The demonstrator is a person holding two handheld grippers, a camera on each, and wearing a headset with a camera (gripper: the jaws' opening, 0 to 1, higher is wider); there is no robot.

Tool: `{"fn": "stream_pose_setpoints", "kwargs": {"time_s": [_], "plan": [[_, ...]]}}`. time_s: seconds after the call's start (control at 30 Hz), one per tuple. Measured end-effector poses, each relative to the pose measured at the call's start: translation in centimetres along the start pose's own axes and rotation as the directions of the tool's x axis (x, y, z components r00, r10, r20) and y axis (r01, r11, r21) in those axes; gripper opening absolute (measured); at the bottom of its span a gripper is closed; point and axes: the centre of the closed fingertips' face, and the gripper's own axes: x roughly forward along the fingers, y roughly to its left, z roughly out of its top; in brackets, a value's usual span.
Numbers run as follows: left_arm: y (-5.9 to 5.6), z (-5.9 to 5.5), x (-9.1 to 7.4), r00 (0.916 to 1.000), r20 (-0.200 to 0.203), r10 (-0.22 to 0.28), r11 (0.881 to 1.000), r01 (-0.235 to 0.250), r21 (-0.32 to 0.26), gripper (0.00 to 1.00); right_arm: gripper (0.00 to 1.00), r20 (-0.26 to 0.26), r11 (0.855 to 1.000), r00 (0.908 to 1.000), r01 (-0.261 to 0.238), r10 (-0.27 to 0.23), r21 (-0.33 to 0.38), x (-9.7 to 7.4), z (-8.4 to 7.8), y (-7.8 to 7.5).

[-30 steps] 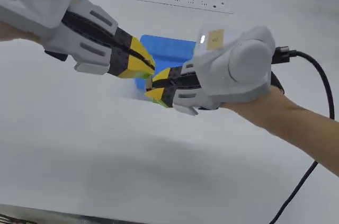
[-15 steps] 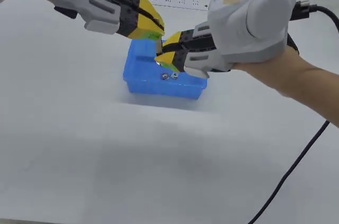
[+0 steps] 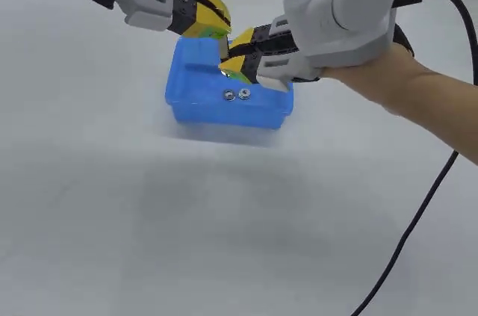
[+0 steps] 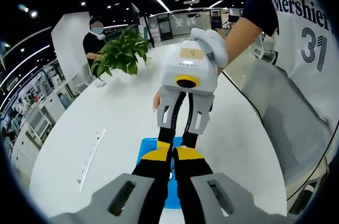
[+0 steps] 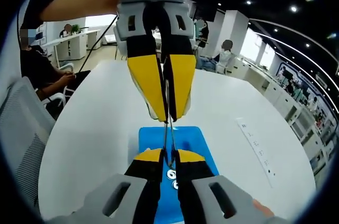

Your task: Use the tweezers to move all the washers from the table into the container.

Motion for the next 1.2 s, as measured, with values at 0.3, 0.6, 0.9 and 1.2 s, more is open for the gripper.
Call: {"fn": "stream_pose_setpoints", "kwargs": {"time_s": [0.3, 0.6, 0.9, 1.2], "plan": [[0.4, -2.6, 1.8, 0.9995, -0.020, -0.025, 0.999, 0.024, -0.045, 0.06, 0.10, -0.031, 0.999, 0.9988, -0.036, 0.037, 0.026, 2.2, -3.2, -0.3], [0.8, -3.8, 2.5, 0.9992, -0.032, -0.026, 0.998, 0.024, -0.065, 0.06, 0.10, -0.039, 0.998, 0.9982, -0.044, 0.046, 0.054, 3.0, -4.4, -0.3], [0.5, -3.9, 2.7, 0.9984, -0.045, -0.035, 0.998, 0.032, -0.059, 0.06, 0.12, -0.036, 0.997, 0.9985, -0.038, 0.040, 0.072, 2.9, -4.4, -0.1], [0.1, -3.2, 2.0, 0.9983, -0.051, -0.029, 0.999, 0.027, -0.042, 0.06, 0.12, -0.020, 0.997, 0.9994, -0.028, 0.030, 0.072, 2.1, -3.3, 0.1]]}}
